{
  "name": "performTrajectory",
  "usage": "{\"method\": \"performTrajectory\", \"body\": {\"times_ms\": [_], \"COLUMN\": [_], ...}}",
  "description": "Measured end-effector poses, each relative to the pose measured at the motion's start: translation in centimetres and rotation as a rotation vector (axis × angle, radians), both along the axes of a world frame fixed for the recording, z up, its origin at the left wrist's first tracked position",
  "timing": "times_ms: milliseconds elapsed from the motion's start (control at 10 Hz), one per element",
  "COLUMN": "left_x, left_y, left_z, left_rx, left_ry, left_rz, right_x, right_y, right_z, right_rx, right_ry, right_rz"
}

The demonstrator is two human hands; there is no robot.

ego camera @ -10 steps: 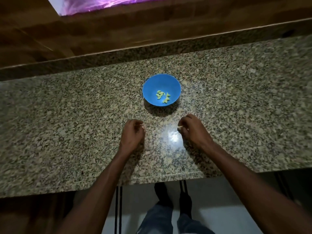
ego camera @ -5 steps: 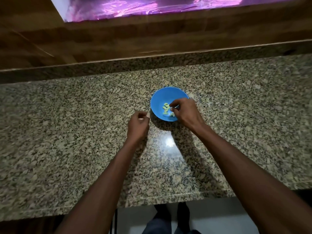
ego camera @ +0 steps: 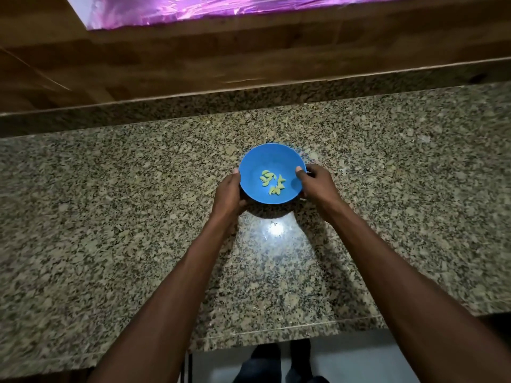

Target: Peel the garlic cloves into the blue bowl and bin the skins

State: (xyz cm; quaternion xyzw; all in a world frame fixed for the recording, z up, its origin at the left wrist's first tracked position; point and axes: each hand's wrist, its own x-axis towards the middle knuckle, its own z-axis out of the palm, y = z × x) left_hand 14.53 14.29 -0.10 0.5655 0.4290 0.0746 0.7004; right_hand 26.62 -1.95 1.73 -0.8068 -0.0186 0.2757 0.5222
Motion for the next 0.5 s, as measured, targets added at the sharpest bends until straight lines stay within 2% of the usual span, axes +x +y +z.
{"method": "performTrajectory", "body": {"times_ms": [200, 300, 400, 500], "left_x": [-1.0, -1.7, -2.1, -1.9], "left_y": [0.6, 0.1, 0.4, 0.7], "left_z": [0.1, 0.9, 1.9, 4.2], "left_rx": [0.022, 0.236, 0.707, 0.988], "left_ry": [0.019, 0.059, 0.141, 0.121], "left_rz": [0.011, -0.047, -0.121, -0.179], "right_x": [-0.1, 0.0, 0.4, 0.3], "right_y": [0.3, -0.6, -1.4, -2.0], "right_z": [-0.3, 0.4, 1.3, 3.1], "right_rx": [-0.01, -0.082, -0.166, -0.168], "right_ry": [0.02, -0.12, -0.378, -0.624], "right_rz": [0.012, 0.05, 0.143, 0.198]}}
